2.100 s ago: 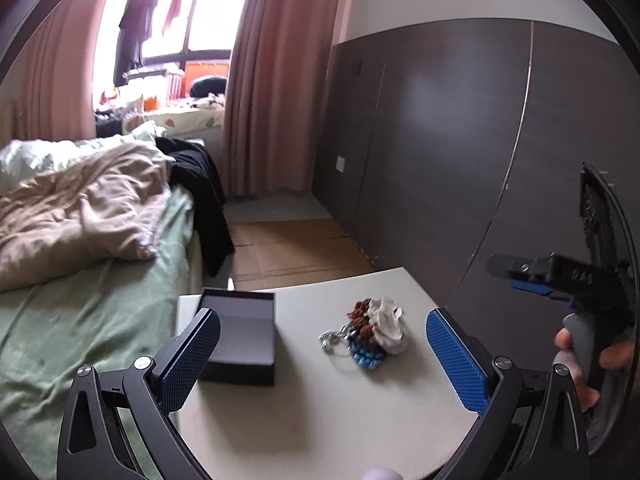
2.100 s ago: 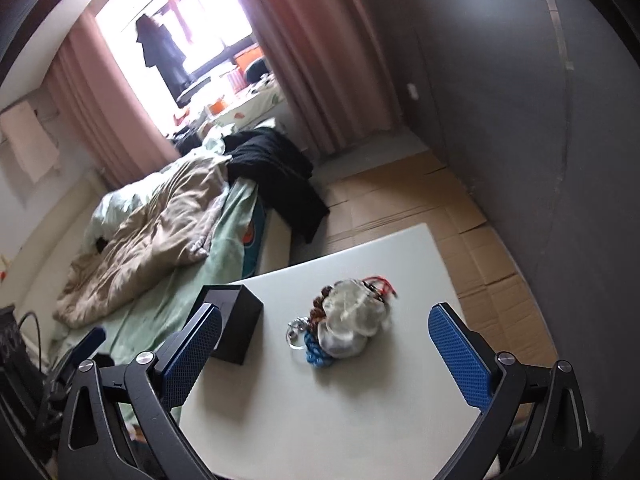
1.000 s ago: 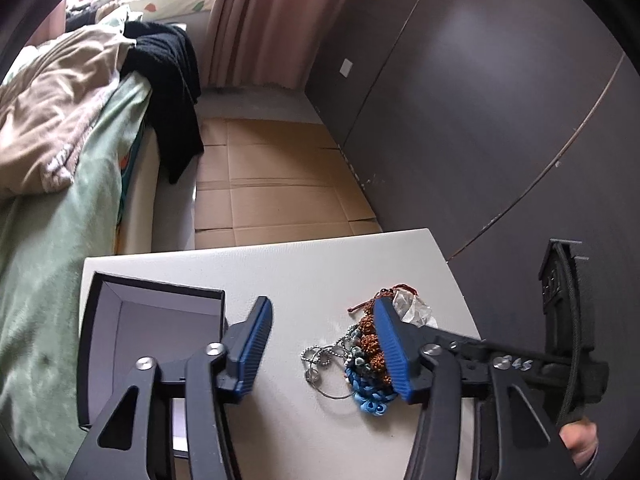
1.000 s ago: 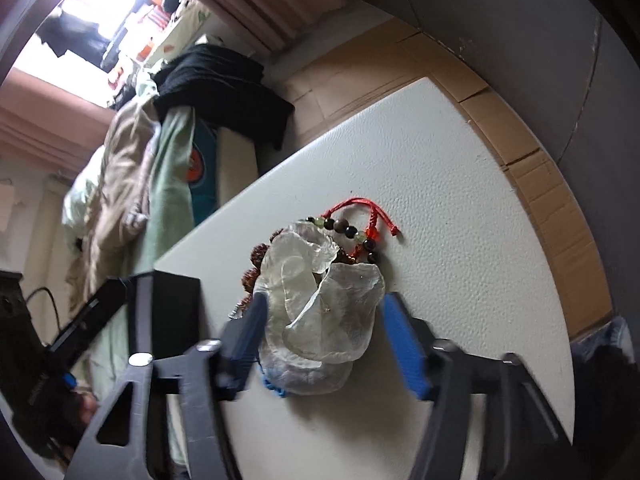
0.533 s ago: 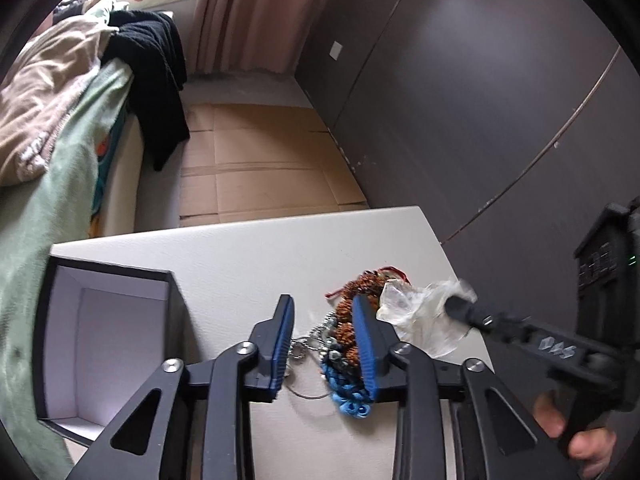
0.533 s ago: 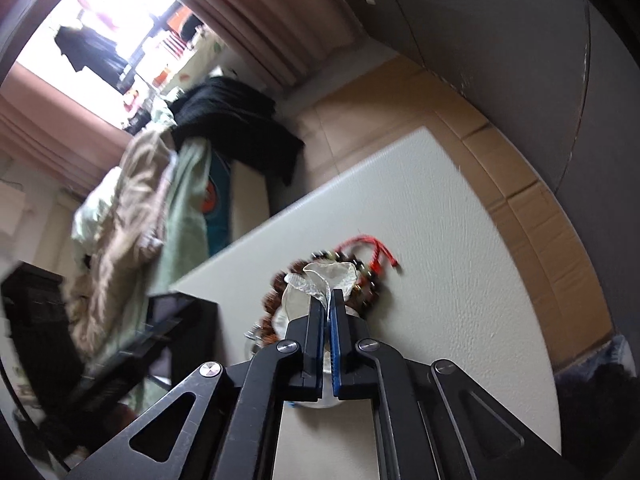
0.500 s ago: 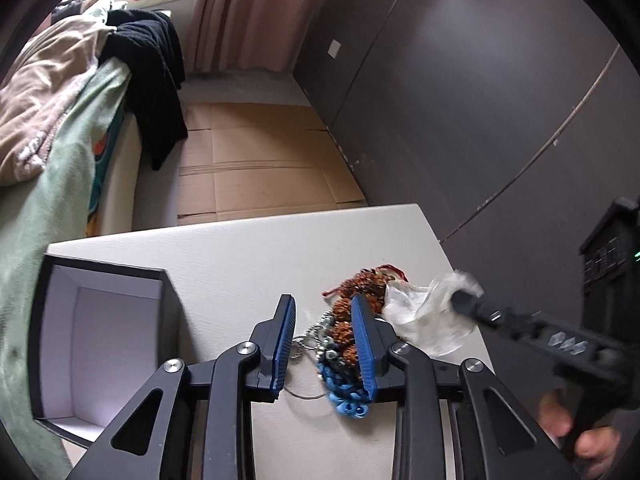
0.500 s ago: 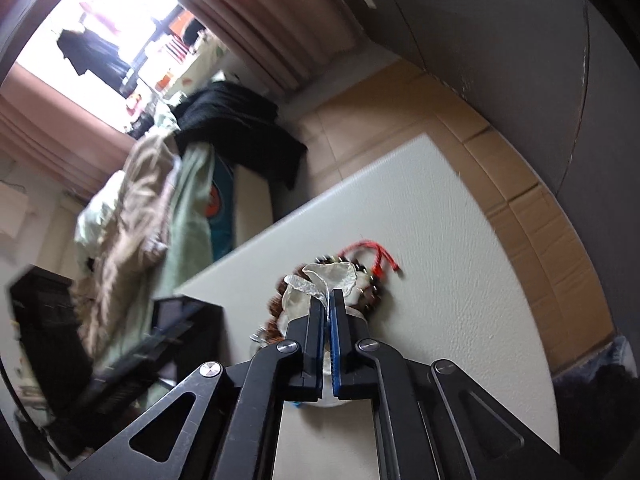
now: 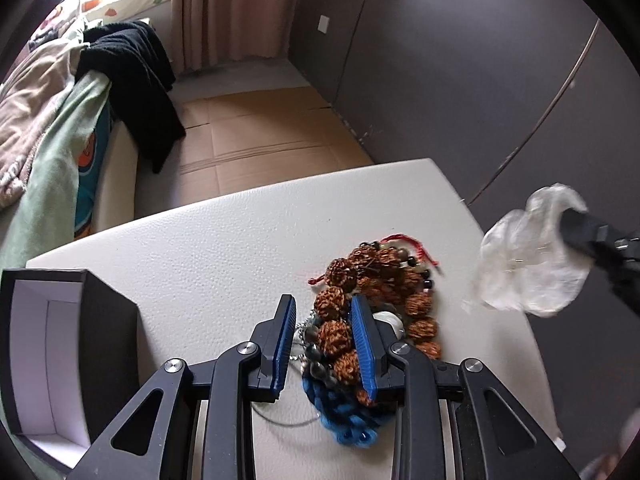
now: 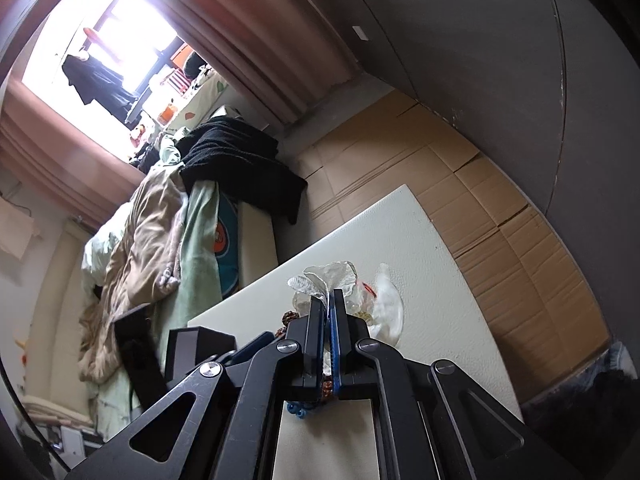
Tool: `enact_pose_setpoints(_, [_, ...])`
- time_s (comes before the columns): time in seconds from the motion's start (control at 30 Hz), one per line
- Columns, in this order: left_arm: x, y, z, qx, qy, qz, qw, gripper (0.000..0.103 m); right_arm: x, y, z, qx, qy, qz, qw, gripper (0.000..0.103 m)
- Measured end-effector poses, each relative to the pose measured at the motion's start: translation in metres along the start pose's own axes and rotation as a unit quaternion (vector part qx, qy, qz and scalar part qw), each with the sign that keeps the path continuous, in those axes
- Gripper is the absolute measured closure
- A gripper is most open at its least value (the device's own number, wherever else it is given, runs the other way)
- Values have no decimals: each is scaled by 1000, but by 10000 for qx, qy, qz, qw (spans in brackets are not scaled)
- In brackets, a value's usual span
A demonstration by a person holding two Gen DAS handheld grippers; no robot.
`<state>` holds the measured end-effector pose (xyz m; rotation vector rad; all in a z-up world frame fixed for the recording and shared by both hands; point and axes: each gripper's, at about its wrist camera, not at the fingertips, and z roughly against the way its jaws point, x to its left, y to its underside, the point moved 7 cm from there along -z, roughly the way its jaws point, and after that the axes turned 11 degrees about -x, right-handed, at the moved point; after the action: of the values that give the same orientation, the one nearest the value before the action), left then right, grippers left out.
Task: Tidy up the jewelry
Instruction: 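Grasp the brown rudraksha bracelet with the left gripper while the right gripper lifts the white plastic bag away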
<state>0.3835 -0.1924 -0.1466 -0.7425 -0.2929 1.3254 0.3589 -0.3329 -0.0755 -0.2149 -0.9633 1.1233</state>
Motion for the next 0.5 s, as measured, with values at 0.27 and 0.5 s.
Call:
enact_pose_setpoints(0.27, [-3,-5,3,-93,253,162,9995,84,-2,-2,-1,8,-38,-70,10000,99])
enact_pose_setpoints(0.5, [-16,-28,52,-616,980,242,9930,84,0,-7,8,-134,-226,-258,9993,99])
